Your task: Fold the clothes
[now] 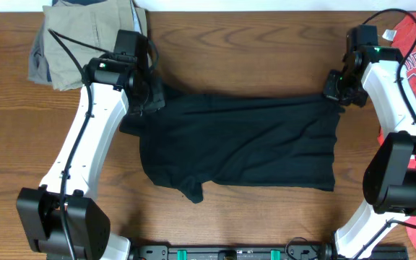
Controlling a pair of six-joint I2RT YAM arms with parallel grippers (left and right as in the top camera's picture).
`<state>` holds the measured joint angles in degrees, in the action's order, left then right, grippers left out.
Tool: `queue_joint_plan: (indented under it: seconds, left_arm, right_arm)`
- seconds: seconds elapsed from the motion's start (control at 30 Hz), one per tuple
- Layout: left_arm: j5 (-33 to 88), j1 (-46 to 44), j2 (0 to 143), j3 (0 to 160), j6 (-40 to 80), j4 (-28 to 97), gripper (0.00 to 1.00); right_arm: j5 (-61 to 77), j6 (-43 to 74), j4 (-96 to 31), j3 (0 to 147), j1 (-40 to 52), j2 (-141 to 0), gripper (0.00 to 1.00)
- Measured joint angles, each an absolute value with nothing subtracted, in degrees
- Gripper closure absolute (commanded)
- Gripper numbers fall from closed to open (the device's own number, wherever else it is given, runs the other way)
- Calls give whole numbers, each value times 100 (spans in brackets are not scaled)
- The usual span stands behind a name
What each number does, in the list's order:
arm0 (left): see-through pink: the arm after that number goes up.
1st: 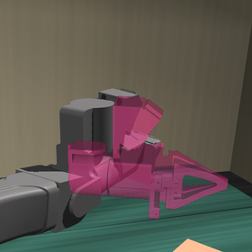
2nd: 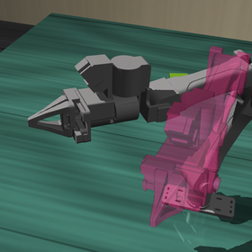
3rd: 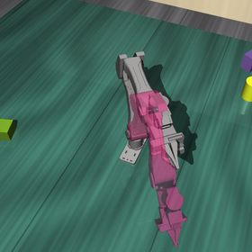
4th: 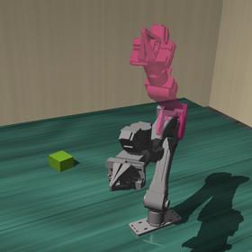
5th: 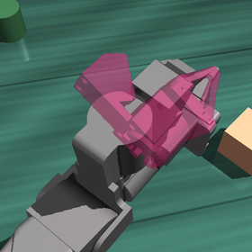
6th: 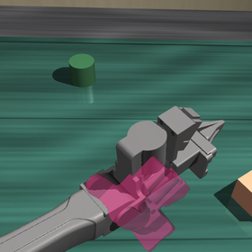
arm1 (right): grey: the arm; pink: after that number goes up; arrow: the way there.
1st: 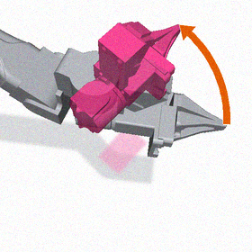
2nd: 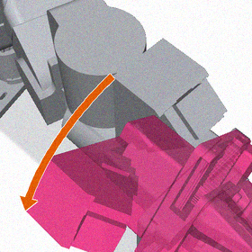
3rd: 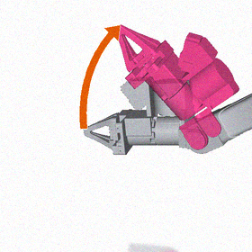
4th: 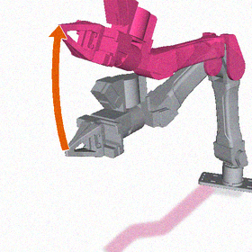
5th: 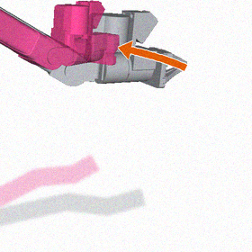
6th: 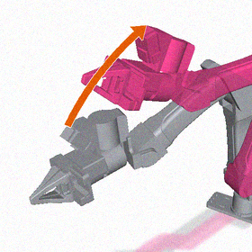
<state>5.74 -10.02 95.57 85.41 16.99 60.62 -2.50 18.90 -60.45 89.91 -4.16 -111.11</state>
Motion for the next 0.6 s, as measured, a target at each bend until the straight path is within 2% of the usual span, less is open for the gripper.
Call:
queue_joint_plan:
  seconds: [0.23,0.27,0.43,0.6]
  left_arm:
    - [327,-1002,9557,8541,1780,6490,92]
    - [305,-1002,9557,8541,1780,6504,89]
    - [213,-1000,9559,8442,1800,6519,84]
    - [137,-1000,9765,8160,1802,6484,84]
  right_arm:
    - [-180,1894,-6755,8991,-416,-11107,99]
    - [-172,1903,-6871,8991,-416,-11104,99]
    - [-174,1953,-7185,8991,-412,-11098,99]
    - [-196,1997,-7319,8991,-349,-11091,99]
